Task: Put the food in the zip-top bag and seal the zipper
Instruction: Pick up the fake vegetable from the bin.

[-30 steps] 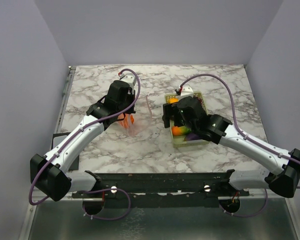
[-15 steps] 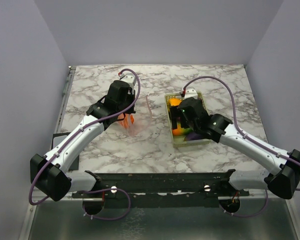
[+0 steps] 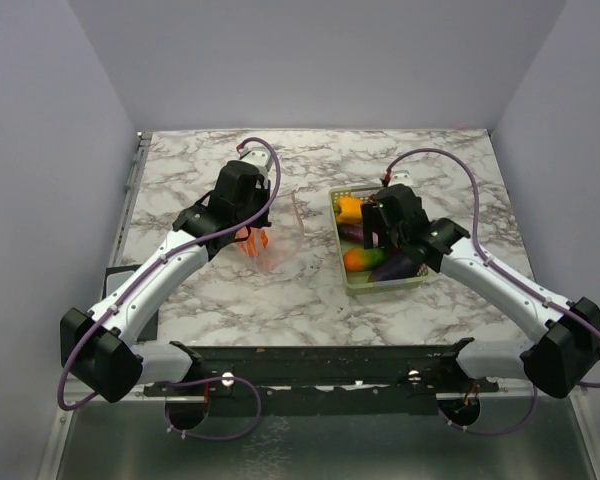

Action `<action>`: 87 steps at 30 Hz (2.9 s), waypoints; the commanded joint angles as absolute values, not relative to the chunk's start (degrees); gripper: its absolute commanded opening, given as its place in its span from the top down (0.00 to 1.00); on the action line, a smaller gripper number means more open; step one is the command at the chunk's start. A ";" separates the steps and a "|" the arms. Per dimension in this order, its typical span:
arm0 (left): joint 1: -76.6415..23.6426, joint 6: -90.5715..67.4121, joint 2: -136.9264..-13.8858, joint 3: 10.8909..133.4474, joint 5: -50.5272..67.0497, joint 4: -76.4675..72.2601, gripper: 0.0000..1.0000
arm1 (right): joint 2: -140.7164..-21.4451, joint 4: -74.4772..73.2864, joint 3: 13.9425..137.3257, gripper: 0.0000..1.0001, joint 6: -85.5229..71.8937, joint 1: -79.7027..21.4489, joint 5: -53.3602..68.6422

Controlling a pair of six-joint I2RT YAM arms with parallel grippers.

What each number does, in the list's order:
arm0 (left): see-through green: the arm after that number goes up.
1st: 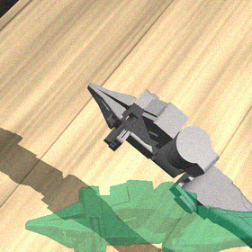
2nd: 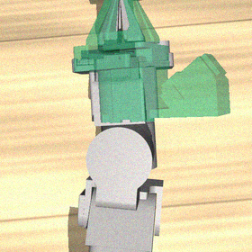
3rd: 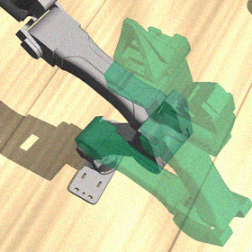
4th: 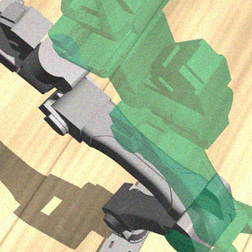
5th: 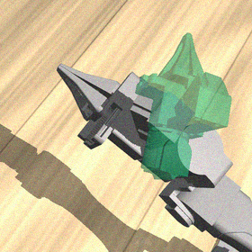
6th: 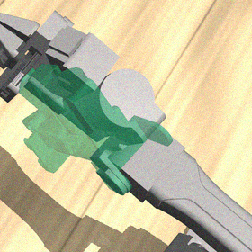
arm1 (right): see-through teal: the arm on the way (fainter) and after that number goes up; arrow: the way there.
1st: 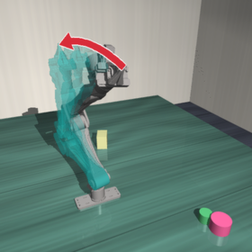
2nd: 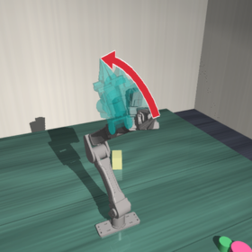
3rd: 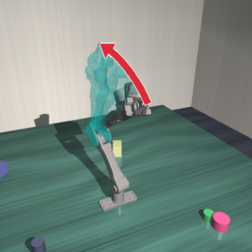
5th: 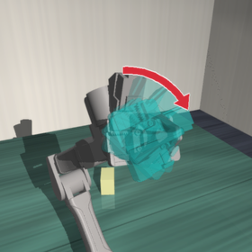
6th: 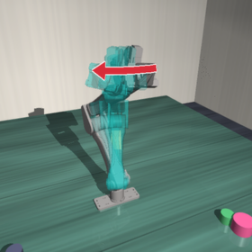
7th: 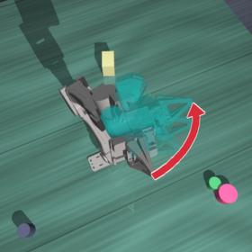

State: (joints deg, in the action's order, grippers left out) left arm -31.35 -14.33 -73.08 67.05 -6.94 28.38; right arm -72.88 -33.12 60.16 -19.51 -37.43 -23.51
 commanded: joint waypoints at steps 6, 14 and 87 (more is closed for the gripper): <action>-31.29 -14.74 -72.31 66.36 -6.81 27.67 1.00 | -74.60 -33.60 58.10 0.18 -18.58 -31.78 -21.30; -31.27 -14.71 -72.25 66.35 -6.67 27.67 1.00 | -79.51 -29.71 59.09 0.26 -18.65 -27.27 -20.25; -31.38 -14.65 -72.59 66.36 -6.68 27.66 1.00 | -74.67 -24.22 65.74 0.83 -17.49 -26.78 0.27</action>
State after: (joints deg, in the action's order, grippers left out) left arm -31.35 -14.33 -73.08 67.05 -6.94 28.38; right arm -77.38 -26.85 65.65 -18.50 -25.63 -9.17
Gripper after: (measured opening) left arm 0.005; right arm 0.457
